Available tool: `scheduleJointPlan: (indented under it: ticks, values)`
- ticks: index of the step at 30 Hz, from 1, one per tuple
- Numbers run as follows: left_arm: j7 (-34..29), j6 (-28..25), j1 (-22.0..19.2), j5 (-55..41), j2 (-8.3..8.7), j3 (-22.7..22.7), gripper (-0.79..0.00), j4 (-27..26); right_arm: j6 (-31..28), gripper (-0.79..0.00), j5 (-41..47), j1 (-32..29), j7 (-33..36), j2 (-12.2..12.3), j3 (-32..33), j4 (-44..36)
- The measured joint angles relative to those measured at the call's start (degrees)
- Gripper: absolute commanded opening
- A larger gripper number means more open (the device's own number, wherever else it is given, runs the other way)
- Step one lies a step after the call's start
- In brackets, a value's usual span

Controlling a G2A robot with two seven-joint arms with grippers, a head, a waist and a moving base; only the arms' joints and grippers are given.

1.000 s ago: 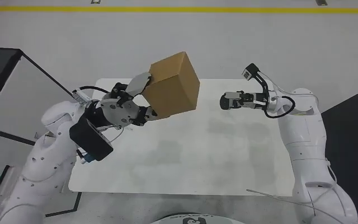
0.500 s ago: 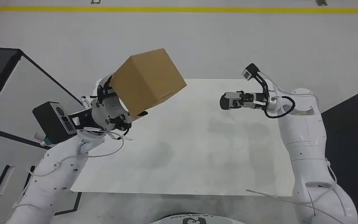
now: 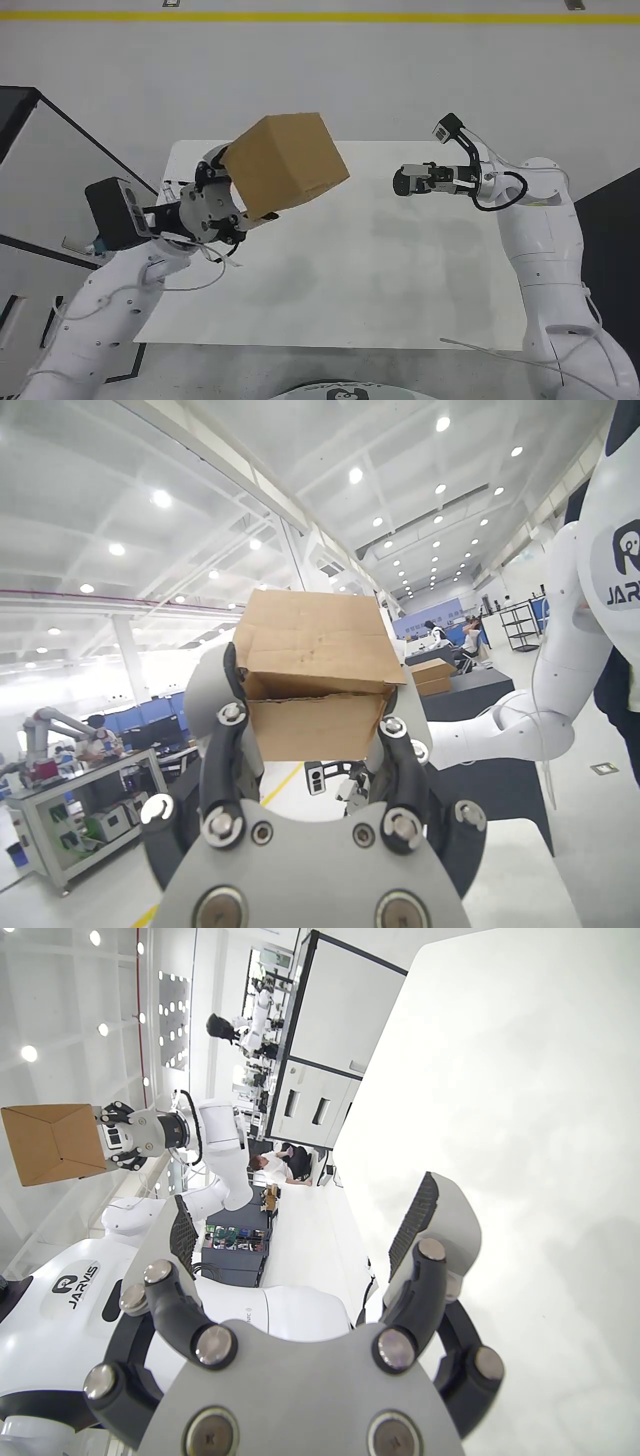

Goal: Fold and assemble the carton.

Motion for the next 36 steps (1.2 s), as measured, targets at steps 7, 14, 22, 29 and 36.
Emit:
scheduleJointPlan:
  ticks: [7, 14, 22, 29, 36]
  values:
    - [-9.2, -1.67, 2.13, -10.92, -0.33, 0.78, -0.785, -1.29, 0.0, 0.0, 0.0, 0.0, 0.0, 0.0, 0.0, 0.0]
    - [-11.51, -1.54, 2.53, -17.05, -0.45, 0.93, -0.785, -2.27, 0.0, 0.0, 0.0, 0.0, 0.0, 0.0, 0.0, 0.0]
    - [-19.97, 5.19, 4.68, -33.17, -1.07, 2.88, -0.785, -3.85, 0.0, 0.0, 0.0, 0.0, 0.0, 0.0, 0.0, 0.0]
    - [-32.06, 14.12, 4.58, -51.82, -1.4, 1.58, -0.785, -6.65, 0.0, 0.0, 0.0, 0.0, 0.0, 0.0, 0.0, 0.0]
    - [-32.09, 12.6, 3.8, -48.73, -1.39, 0.1, -0.785, -6.95, 0.0, 0.0, 0.0, 0.0, 0.0, 0.0, 0.0, 0.0]
